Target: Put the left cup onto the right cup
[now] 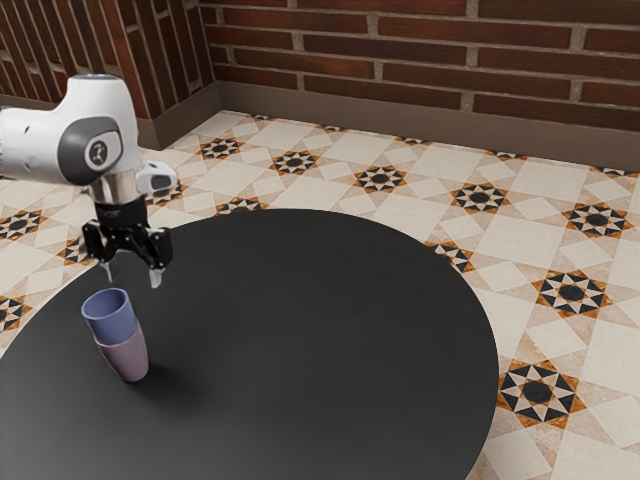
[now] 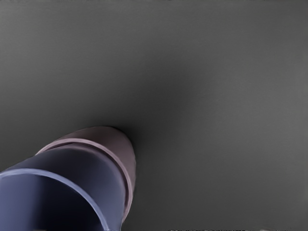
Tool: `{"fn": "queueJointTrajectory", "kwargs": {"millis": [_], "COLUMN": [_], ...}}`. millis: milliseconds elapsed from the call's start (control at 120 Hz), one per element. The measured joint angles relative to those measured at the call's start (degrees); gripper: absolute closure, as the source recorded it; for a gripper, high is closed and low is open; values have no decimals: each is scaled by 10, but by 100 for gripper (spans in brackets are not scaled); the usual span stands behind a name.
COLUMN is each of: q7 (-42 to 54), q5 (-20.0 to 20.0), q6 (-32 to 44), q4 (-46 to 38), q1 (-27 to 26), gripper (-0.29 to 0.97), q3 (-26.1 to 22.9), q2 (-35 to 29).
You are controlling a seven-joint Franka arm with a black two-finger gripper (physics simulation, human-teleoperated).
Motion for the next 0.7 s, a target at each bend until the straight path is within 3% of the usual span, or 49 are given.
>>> {"fn": "queueJointTrajectory", "kwargs": {"millis": [142,275,700], "q7": [2,8,28], "q5": [0,0,8], "q6": [-11,-23,-83], "q4": [19,42,137], "q1": [-64,-157,-266], "gripper": [5,3,0], "q3": [47,127,179], "q2": [4,11,29]}}
